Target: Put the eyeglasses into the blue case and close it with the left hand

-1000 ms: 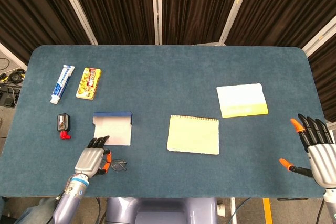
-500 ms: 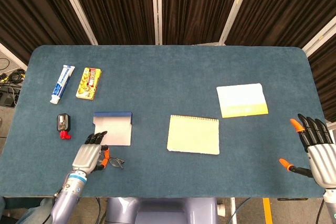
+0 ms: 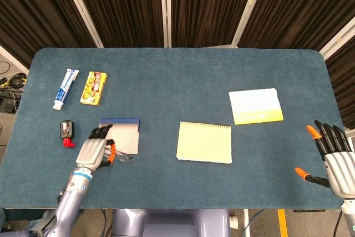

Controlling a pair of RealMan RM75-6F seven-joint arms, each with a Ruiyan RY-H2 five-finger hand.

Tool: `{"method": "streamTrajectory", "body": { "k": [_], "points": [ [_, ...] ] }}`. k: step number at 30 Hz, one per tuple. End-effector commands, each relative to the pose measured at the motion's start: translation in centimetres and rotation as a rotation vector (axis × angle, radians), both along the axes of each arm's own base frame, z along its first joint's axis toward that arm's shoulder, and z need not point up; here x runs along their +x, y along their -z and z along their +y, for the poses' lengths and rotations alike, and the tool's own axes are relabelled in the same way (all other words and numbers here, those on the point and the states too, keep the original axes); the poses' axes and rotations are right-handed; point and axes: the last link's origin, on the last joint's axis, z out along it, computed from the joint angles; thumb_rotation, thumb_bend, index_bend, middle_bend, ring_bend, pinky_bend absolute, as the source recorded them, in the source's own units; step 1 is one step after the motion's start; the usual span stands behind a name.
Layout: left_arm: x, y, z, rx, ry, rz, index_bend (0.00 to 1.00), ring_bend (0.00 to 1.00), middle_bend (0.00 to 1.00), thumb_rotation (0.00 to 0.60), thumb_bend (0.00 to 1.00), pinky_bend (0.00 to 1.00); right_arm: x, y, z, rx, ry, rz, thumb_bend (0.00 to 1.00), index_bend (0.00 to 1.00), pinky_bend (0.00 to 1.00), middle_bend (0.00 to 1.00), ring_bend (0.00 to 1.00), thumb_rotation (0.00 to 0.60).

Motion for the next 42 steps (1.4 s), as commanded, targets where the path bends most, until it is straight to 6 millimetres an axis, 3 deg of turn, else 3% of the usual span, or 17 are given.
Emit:
{"method": "streamTrajectory", "body": {
  "k": [1,4,9,26,37,40,42],
  "points": [
    [0.5,-0.5,2.0,0.032,-0.001,0.000,0.63,0.00,0.00,0.600,0.50,0.00,0.0,0.0,0.0,0.000,0.003,0.002,0.00,0.01,0.00,0.00,0.00,0.600],
    [0.3,-1.1,4.3,0.089,0.001,-0.001,0.63,0.00,0.00,0.600,0.50,0.00,-0.1,0.1,-0.2,0.000,0.009,0.005,0.00,0.01,0.00,0.00,0.00,0.600],
    [-0.6,-0.9,5.7,0.103,0.001,-0.006,0.63,0.00,0.00,0.600,0.50,0.00,-0.2,0.1,-0.2,0.000,0.013,0.006,0.00,0.01,0.00,0.00,0.00,0.600],
    [-1.2,2.3,7.1,0.060,-0.006,-0.019,0.63,0.00,0.00,0.600,0.50,0.00,-0.5,0.2,-0.4,0.001,0.027,0.010,0.00,0.01,0.00,0.00,0.00,0.600],
    [-1.9,2.8,7.7,0.101,-0.013,-0.010,0.62,0.00,0.00,0.600,0.50,0.00,-0.5,0.2,-0.5,0.001,0.029,0.009,0.00,0.01,0.00,0.00,0.00,0.600],
    [-2.3,2.9,7.7,0.099,-0.020,-0.018,0.43,0.00,0.00,0.600,0.41,0.00,-0.5,0.2,-0.5,0.002,0.029,0.009,0.00,0.01,0.00,0.00,0.00,0.600],
    [-2.5,2.9,7.7,0.099,-0.022,-0.029,0.16,0.00,0.00,0.600,0.26,0.00,-0.5,0.3,-0.5,0.004,0.029,0.010,0.00,0.01,0.00,0.00,0.00,0.600]
  ]
}}
